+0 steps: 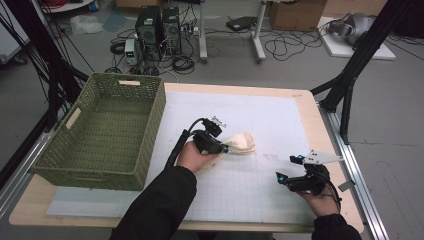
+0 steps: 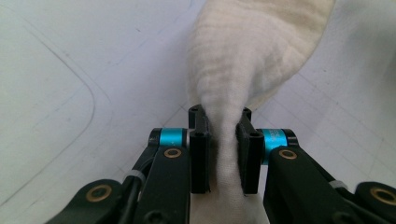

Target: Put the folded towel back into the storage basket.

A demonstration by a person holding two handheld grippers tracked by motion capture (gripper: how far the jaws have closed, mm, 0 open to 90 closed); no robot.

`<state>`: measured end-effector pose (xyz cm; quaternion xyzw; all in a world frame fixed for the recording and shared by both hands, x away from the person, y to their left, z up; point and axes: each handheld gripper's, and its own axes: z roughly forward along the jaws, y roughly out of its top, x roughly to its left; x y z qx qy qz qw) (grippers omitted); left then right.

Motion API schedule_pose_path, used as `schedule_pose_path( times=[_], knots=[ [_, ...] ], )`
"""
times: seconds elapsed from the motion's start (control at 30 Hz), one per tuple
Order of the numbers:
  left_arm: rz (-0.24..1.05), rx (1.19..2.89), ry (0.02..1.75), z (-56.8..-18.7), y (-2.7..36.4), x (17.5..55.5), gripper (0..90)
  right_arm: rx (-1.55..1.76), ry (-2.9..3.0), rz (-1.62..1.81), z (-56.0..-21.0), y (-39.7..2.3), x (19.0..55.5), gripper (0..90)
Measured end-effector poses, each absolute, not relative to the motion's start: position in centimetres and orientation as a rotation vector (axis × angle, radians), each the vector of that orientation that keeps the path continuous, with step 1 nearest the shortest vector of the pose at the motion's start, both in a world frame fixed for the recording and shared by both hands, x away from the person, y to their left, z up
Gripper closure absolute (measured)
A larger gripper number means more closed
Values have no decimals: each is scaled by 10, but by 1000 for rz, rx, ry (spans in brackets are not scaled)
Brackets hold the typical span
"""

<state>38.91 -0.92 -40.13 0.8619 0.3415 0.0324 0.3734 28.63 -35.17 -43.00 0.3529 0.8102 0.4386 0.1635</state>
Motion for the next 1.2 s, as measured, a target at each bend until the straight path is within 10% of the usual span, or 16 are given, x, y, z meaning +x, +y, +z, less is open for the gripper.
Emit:
schedule_pose_path(
  times=[1.2],
  knots=[
    [50,1860,1074,-343,66,376,785,1002,2308,1255,-430,-350,290,124]
  ],
)
